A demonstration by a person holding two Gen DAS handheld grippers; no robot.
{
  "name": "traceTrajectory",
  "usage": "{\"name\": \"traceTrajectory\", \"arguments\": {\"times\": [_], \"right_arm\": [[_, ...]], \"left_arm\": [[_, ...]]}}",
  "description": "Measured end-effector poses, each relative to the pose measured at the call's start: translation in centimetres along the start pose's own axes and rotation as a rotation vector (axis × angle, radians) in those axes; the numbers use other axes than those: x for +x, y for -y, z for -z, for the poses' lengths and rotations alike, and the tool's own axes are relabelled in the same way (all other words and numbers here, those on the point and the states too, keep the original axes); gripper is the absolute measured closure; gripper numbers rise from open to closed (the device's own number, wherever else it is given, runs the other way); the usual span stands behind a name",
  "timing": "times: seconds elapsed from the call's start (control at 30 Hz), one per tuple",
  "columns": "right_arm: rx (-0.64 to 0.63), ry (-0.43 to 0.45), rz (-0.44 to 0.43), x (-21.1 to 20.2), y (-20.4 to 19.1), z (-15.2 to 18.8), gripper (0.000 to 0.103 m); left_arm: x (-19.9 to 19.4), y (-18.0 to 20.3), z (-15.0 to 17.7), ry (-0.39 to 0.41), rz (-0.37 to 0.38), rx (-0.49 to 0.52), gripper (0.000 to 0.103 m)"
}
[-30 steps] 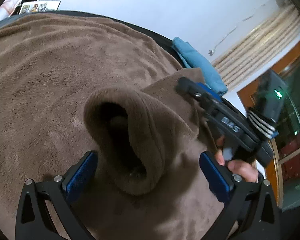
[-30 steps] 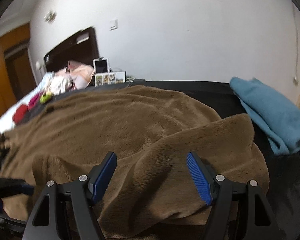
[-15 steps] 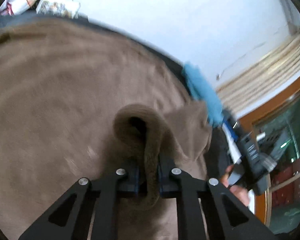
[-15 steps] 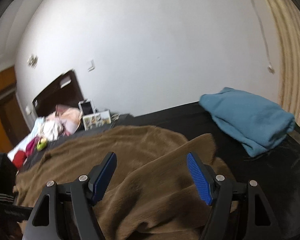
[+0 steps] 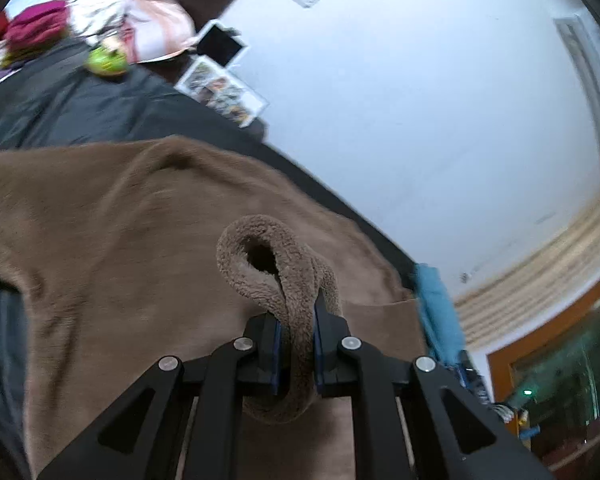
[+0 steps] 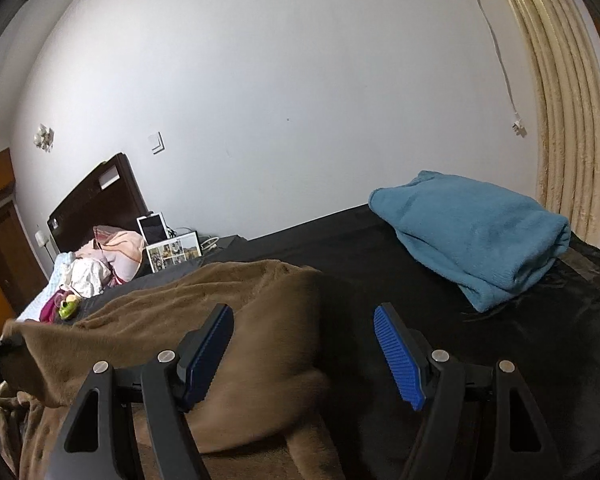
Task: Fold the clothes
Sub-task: 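Grasp the folded fleece edge with the left gripper while the right gripper releases it, then hold the folded fleece edge in the left gripper and pull it taut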
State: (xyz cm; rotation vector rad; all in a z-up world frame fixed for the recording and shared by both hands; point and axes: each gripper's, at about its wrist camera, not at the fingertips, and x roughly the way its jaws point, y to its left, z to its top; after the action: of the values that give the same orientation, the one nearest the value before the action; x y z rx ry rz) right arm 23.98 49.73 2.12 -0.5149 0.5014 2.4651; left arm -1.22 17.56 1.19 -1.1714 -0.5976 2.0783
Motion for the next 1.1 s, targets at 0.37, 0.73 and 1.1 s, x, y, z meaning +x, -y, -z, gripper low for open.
{"name": "traceTrajectory", "arguments": {"times": [0.37,0.73,1.1], "right_arm": [[-0.051,-0.055,0.068,1.2,1.0,-0.4,0.02],[-0.388,-0.337,-0.055,1.2,0.3,2.2,0.02],[-0.53,-0.256,0.144,5.1,-2.6,3.1,0.02]], "left_arm": [[1.3,-5.2,0.2,-0.011,0.0,-0.101,0.089],[0.3,-6.5,0.3,0.025,0.053,-0.168,0.089],[-1.1,-6.4,0.3,0.072,0.049,-0.16,0.089]]}}
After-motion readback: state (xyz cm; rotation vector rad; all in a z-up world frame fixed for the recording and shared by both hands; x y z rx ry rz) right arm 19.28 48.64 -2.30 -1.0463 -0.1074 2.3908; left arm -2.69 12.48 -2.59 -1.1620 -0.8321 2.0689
